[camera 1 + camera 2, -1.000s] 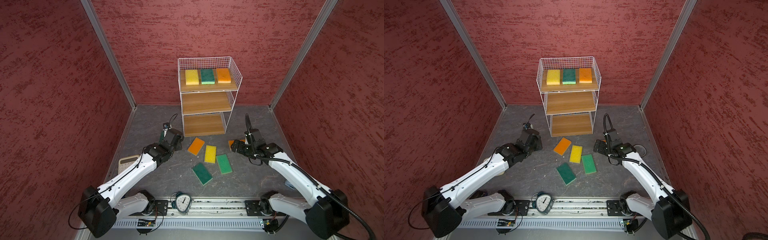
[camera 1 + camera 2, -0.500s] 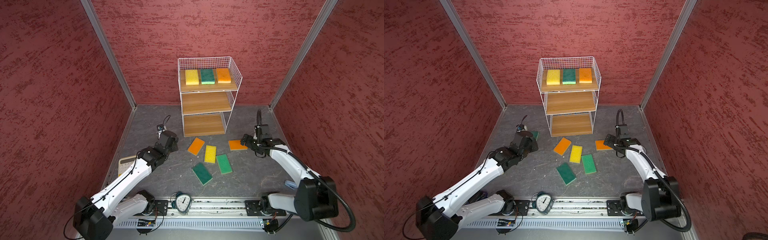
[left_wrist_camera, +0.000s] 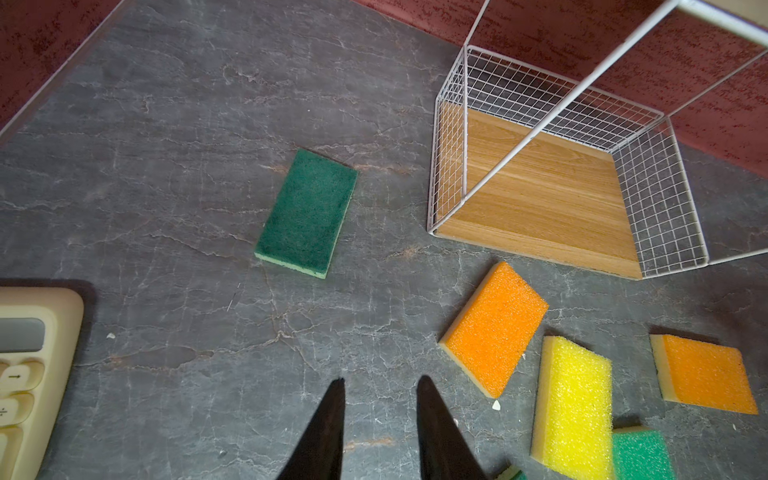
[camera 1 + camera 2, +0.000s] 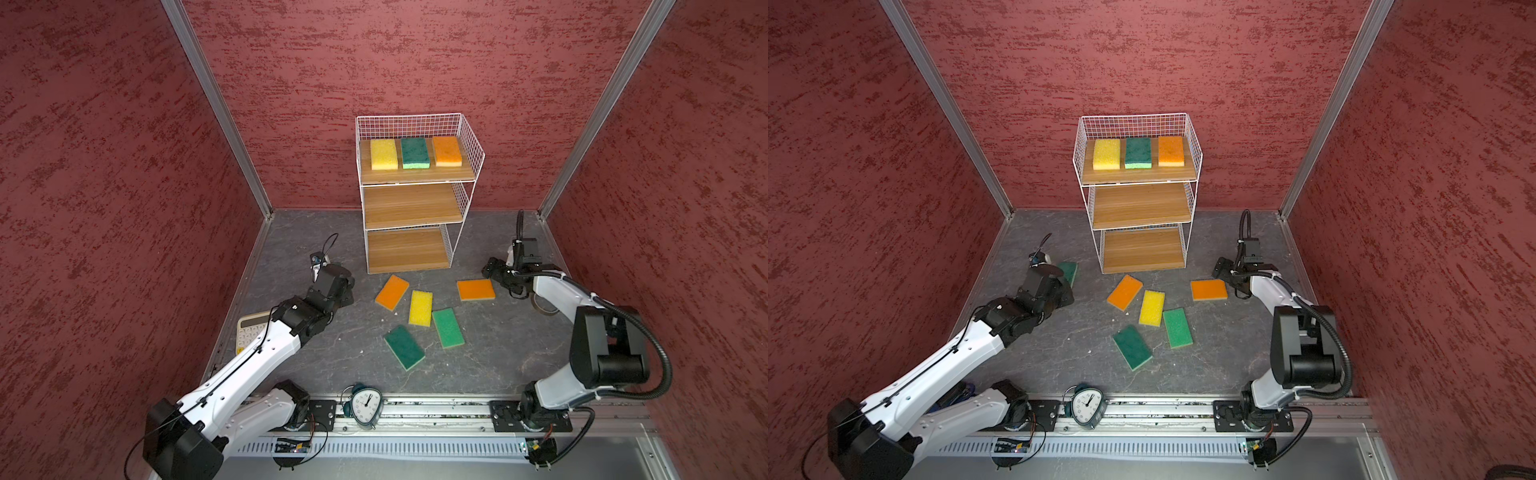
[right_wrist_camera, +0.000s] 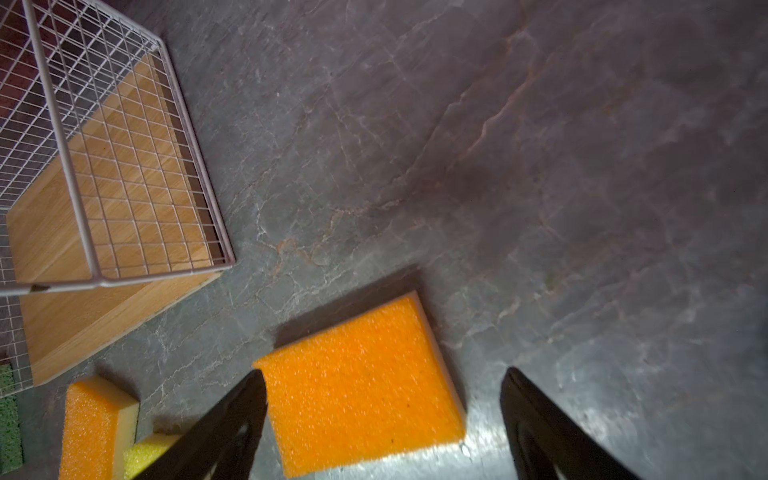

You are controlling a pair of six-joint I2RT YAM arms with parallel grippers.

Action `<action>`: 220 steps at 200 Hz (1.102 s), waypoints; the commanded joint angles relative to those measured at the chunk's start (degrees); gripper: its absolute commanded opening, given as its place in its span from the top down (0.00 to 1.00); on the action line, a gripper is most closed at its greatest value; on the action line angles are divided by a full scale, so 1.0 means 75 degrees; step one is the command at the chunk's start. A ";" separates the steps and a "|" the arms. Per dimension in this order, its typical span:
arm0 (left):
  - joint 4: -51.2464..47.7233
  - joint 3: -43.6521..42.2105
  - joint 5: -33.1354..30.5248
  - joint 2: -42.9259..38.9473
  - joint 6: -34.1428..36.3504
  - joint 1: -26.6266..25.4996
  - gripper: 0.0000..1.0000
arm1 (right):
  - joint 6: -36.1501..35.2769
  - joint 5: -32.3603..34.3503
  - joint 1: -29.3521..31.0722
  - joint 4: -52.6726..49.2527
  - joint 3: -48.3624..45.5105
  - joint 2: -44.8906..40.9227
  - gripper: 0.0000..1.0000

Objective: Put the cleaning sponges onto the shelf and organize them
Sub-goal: 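Move the open right gripper over the orange sponge on the table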

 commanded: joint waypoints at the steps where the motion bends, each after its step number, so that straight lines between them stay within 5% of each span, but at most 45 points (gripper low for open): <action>1: -0.0041 -0.0068 -0.0114 -0.0009 -0.0085 0.0072 0.70 | -0.0183 -0.0189 -0.0049 0.0463 0.0466 0.0266 0.12; 111: 0.0026 0.0046 -0.0086 0.0061 -0.0068 0.0108 0.72 | -0.0234 -0.0084 -0.0040 0.0824 0.0782 0.1240 0.21; 220: -0.0024 -0.0159 -0.0065 -0.0300 -0.0266 0.0097 0.73 | -0.0265 0.0011 0.0123 0.0966 0.0817 0.1716 0.48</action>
